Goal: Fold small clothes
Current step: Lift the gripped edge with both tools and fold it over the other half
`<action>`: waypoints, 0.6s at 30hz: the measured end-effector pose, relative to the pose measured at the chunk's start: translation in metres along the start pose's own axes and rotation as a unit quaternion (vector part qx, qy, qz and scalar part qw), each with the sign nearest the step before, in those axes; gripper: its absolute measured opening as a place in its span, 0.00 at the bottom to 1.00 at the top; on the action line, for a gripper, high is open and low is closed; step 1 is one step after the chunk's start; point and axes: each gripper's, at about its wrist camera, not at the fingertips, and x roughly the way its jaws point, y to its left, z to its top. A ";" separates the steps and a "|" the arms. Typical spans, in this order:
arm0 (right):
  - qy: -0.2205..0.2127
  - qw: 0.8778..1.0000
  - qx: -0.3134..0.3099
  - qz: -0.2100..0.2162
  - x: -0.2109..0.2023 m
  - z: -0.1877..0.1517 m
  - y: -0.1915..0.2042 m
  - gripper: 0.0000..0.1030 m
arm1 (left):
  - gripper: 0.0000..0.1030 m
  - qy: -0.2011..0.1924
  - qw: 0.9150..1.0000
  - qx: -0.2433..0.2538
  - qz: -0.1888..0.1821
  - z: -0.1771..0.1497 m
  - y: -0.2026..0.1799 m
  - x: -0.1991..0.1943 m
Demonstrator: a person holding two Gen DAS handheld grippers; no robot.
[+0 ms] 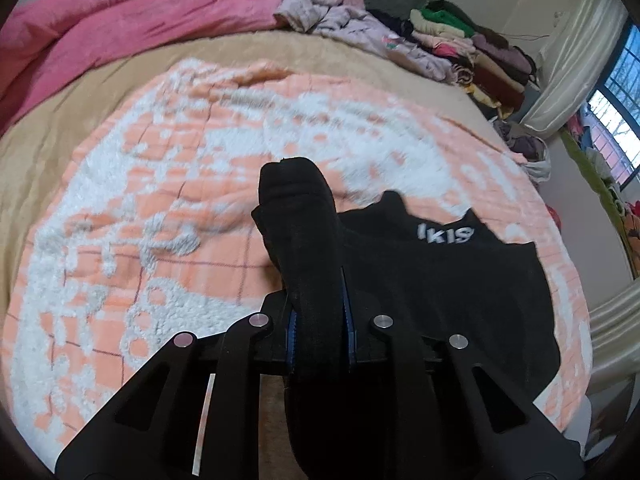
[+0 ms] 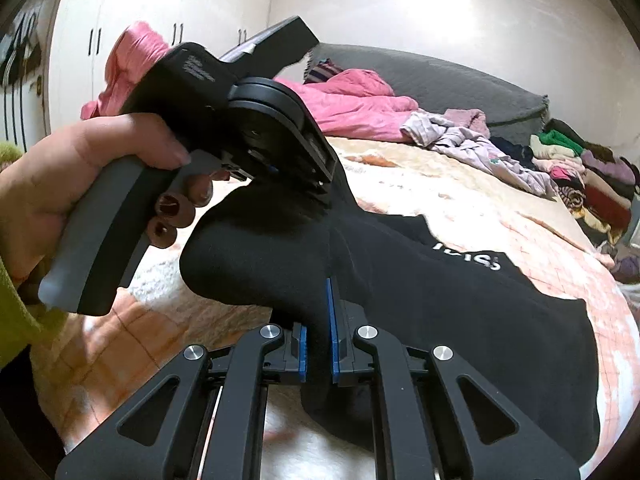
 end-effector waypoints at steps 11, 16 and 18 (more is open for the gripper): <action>-0.020 0.994 0.105 -0.018 -0.040 -0.007 -0.064 0.06 | 0.09 -0.023 0.999 0.046 0.005 0.025 -0.104 -0.013; -0.021 0.989 0.145 -0.029 -0.060 -0.019 -0.092 0.06 | 0.09 -0.018 0.998 0.065 0.007 0.028 -0.153 -0.007; -0.017 0.987 0.160 -0.030 -0.066 -0.025 -0.103 0.06 | 0.09 -0.015 0.997 0.077 0.007 0.026 -0.176 -0.002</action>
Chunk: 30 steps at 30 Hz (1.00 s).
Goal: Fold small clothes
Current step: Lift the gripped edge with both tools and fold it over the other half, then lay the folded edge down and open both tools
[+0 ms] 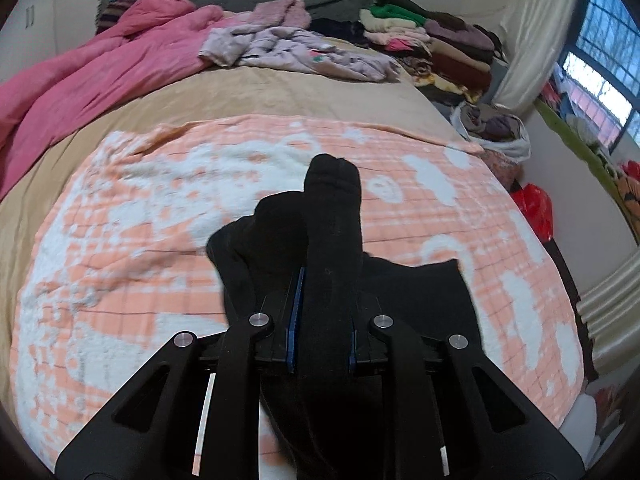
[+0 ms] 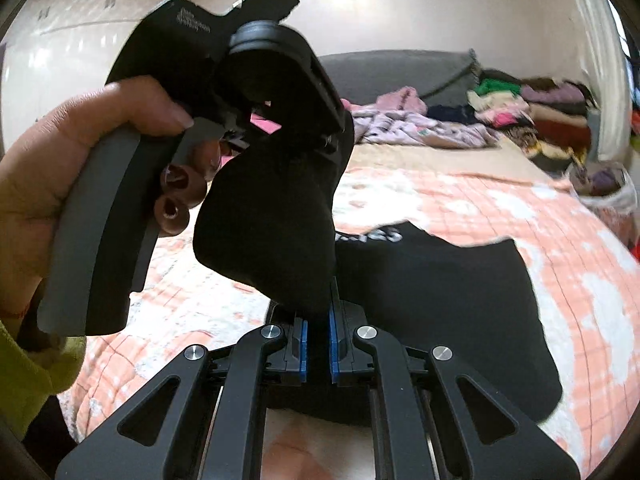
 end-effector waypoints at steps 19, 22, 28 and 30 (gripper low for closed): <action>0.083 0.966 0.238 0.053 0.002 -0.044 -0.112 0.06 | 0.12 0.082 0.995 0.062 0.006 -0.021 -0.109 0.095; 0.089 0.960 0.258 0.061 0.004 -0.047 -0.117 0.06 | 0.15 0.086 0.994 0.067 -0.001 -0.021 -0.114 0.098; 0.101 0.952 0.282 0.064 0.002 -0.052 -0.114 0.08 | 0.49 0.065 0.993 0.055 -0.079 -0.019 -0.112 0.077; 0.102 0.946 0.298 0.074 0.002 -0.054 -0.116 0.08 | 0.49 0.047 0.993 0.046 -0.094 -0.017 -0.101 0.063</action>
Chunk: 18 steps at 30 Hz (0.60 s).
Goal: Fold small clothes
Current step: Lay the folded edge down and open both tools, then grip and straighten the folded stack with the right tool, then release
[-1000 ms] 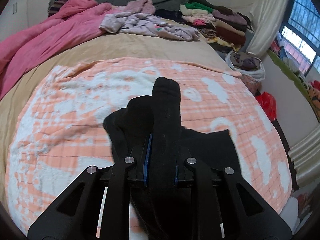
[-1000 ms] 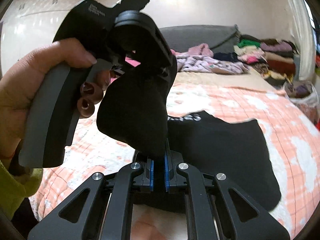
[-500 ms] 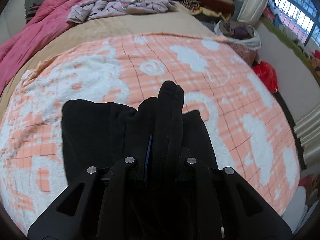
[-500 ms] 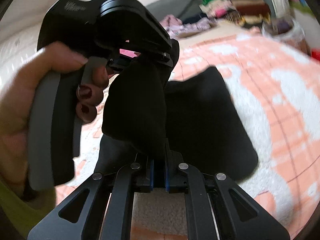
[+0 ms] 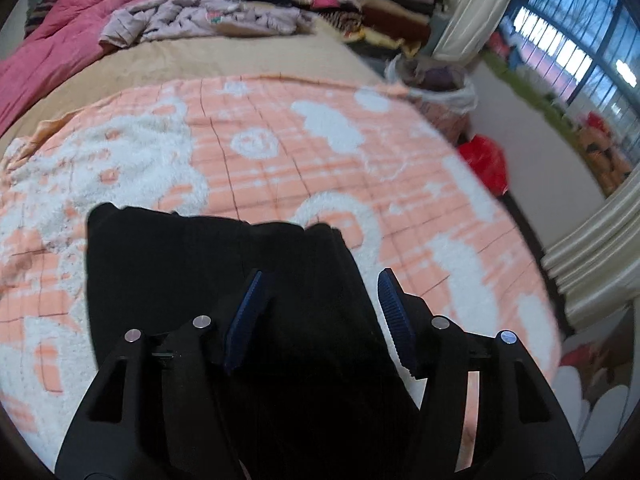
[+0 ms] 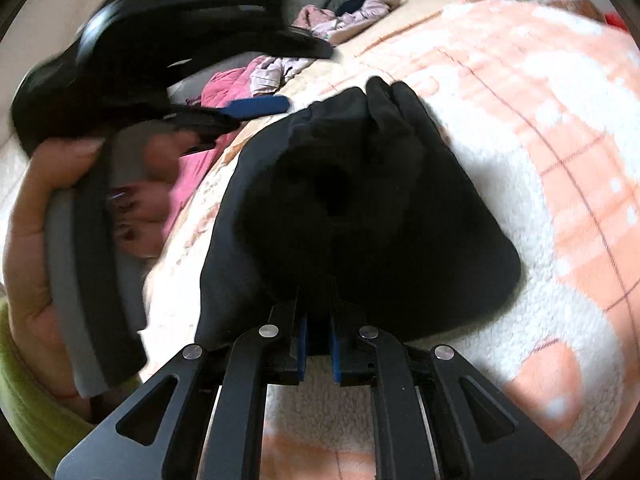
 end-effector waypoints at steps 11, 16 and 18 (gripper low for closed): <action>-0.014 0.999 -0.019 0.022 -0.018 0.012 0.013 0.58 | 0.49 -0.046 0.992 -0.046 0.112 -0.046 0.090 -0.039; 0.000 0.999 -0.042 -0.002 -0.014 0.037 0.014 0.73 | 0.49 -0.039 0.993 -0.060 0.098 -0.067 0.107 -0.039; 0.018 0.999 -0.035 0.008 -0.008 0.054 0.011 0.78 | 0.49 -0.040 0.993 -0.053 0.096 -0.074 0.106 -0.040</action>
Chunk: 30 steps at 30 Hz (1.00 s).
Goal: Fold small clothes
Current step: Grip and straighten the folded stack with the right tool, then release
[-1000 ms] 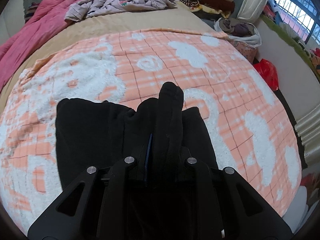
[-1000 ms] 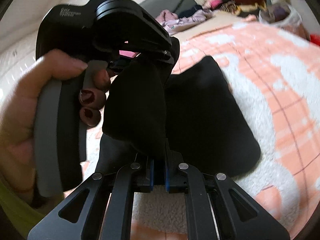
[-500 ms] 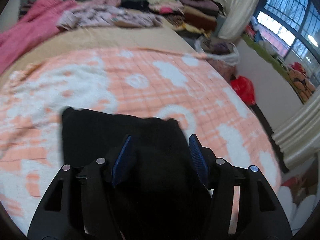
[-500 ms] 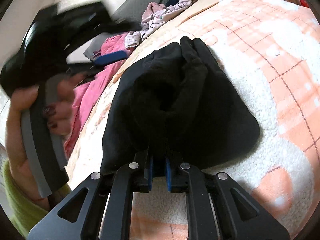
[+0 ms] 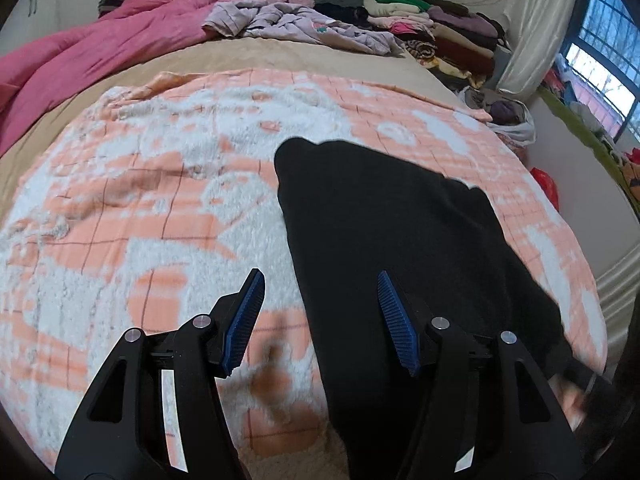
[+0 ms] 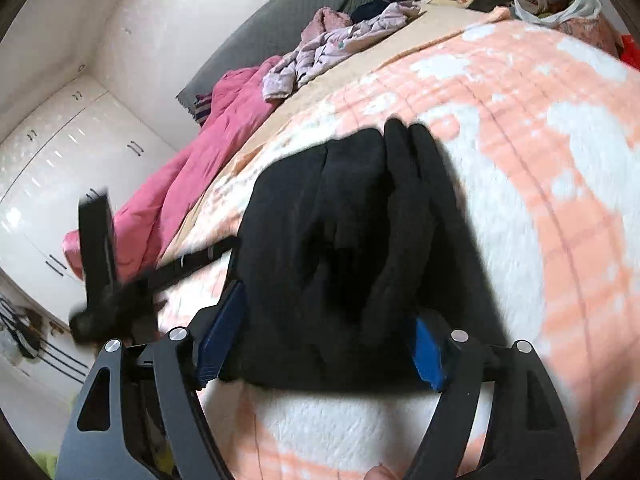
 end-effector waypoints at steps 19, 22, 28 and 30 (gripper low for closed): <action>0.061 0.995 -0.069 -0.034 0.047 0.041 -0.006 0.29 | 0.49 -0.007 1.000 0.015 0.002 -0.006 -0.007 0.000; 0.046 0.993 -0.095 -0.044 0.042 0.041 0.001 0.25 | 0.49 -0.008 1.000 0.017 0.003 -0.006 -0.009 -0.001; 0.006 0.988 -0.144 -0.055 0.026 0.044 0.021 0.21 | 0.49 -0.009 1.000 0.014 -0.014 -0.009 -0.013 -0.007; -0.001 0.983 -0.166 -0.074 0.021 0.044 0.025 0.21 | 0.49 -0.009 1.000 0.015 -0.021 -0.009 -0.015 -0.010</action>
